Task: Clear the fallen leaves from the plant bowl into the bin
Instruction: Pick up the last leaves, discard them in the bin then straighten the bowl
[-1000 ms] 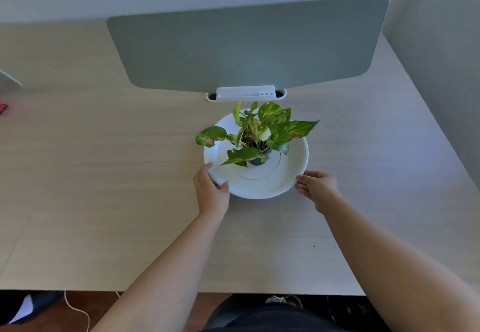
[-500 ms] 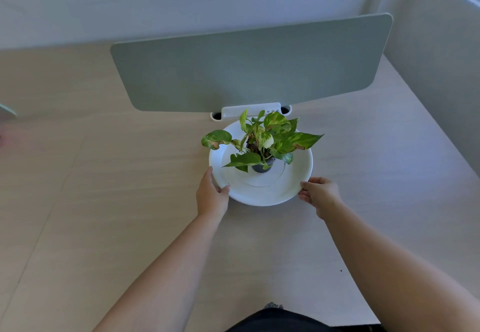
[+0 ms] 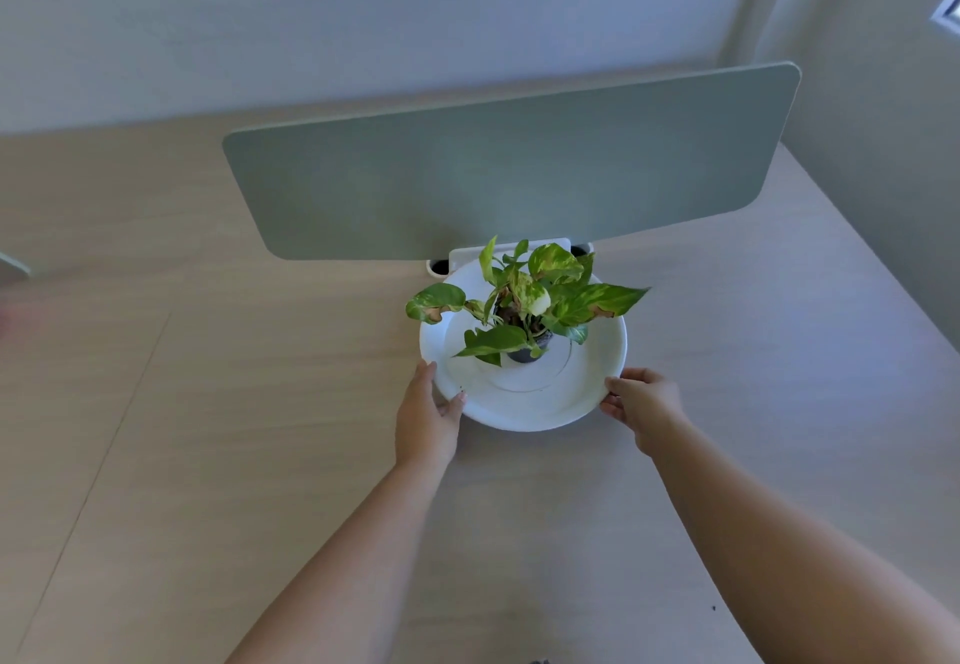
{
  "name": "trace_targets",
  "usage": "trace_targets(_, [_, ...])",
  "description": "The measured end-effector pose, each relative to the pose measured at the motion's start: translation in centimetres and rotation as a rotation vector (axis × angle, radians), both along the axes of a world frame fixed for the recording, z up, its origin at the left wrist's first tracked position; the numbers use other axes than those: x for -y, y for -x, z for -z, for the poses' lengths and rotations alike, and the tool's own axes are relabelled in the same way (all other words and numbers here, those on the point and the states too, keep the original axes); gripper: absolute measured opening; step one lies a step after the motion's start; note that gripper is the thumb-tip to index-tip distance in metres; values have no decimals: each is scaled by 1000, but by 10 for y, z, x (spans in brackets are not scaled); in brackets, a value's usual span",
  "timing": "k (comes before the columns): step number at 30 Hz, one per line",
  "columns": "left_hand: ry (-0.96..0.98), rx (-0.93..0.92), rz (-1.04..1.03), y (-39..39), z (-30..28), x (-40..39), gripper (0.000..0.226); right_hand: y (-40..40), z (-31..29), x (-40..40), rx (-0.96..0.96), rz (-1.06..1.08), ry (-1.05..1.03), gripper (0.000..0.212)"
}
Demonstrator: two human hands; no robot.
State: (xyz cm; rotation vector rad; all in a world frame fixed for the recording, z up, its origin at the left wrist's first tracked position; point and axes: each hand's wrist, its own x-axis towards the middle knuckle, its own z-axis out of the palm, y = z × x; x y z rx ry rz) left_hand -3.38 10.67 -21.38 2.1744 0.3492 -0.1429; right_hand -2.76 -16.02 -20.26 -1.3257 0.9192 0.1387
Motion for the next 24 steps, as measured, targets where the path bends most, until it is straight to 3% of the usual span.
trace_targets(10, [72, 4, 14, -13, 6, -7, 65, -13, 4, -2, 16, 9, -21, 12])
trace_targets(18, [-7, -3, 66, -13, 5, -9, 63, -12, 6, 1, 30, 19, -82, 9])
trace_targets(21, [-85, -8, 66, -5, -4, -9, 58, -8, 6, 4, 5, 33, -102, 24])
trace_targets(24, [-30, -3, 8, 8, -11, -9, 60, -6, -13, 12, 12, 135, 18, 38])
